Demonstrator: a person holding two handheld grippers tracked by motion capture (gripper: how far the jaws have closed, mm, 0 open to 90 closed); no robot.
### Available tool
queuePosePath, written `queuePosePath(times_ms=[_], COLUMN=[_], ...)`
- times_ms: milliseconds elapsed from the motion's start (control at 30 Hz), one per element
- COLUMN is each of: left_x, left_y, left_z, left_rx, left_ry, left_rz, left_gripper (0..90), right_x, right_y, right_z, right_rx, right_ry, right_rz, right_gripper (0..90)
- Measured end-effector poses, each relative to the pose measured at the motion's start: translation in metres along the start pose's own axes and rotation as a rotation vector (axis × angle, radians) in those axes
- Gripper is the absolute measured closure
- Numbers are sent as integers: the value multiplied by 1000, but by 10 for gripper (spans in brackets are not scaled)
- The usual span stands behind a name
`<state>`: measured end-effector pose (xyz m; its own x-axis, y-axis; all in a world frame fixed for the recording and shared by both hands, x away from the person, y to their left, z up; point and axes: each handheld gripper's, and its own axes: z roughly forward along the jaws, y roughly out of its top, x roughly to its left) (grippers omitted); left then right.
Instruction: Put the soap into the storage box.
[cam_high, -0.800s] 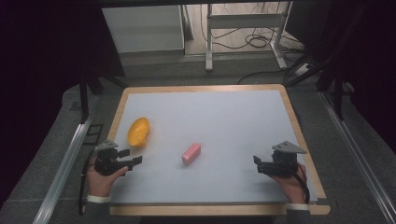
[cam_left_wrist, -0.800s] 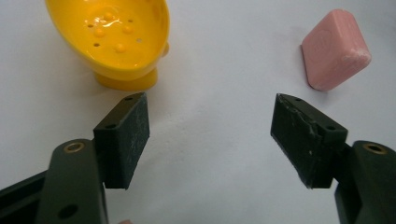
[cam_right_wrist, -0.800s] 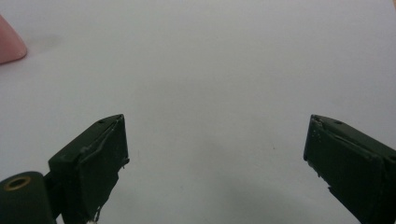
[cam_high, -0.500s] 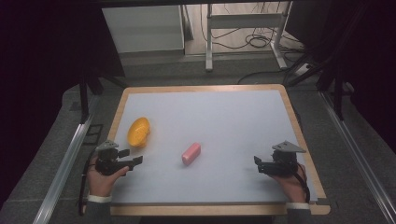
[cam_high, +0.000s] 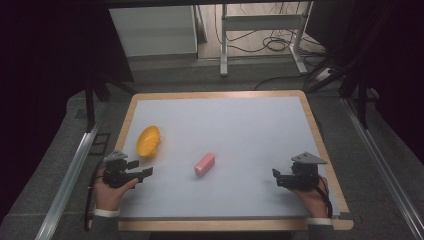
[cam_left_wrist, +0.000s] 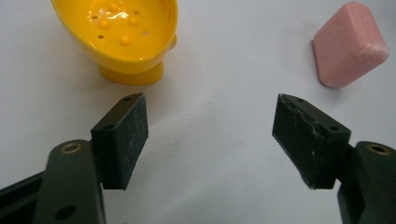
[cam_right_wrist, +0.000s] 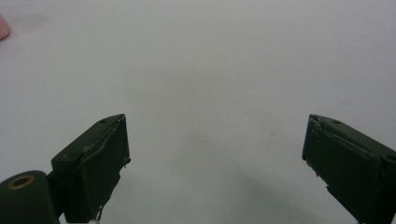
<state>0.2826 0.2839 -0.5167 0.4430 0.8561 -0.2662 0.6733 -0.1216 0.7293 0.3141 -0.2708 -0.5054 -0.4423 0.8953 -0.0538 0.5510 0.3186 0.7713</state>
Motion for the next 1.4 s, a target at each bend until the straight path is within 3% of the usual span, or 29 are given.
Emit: queuePosePath(times_ms=[300, 467, 567, 733, 1033, 1400], left_x=[-2, -2, -4, -9, -17, -25], left_y=[1, 2, 3, 7, 20, 31], left_z=[-4, -5, -4, -5, -18, -19], left_rx=[1, 7, 17, 20, 29, 48], left_ry=[37, 38, 39, 43, 41, 36], left_rz=[2, 2, 7, 6, 30, 48], left_gripper=[266, 300, 300, 296, 289, 276], right_x=[-4, -3, -5, -7, -8, -7], right_y=[-1, -4, -4, -3, -3, -4], right_z=[-3, 1, -1, -3, -4, -3], right_rx=[-6, 12, -5, -13, -6, 4], right_ry=[3, 9, 43, 50, 47, 41], right_rz=[21, 5, 23, 31, 32, 15], right_gripper=[70, 70, 70, 70, 70, 70])
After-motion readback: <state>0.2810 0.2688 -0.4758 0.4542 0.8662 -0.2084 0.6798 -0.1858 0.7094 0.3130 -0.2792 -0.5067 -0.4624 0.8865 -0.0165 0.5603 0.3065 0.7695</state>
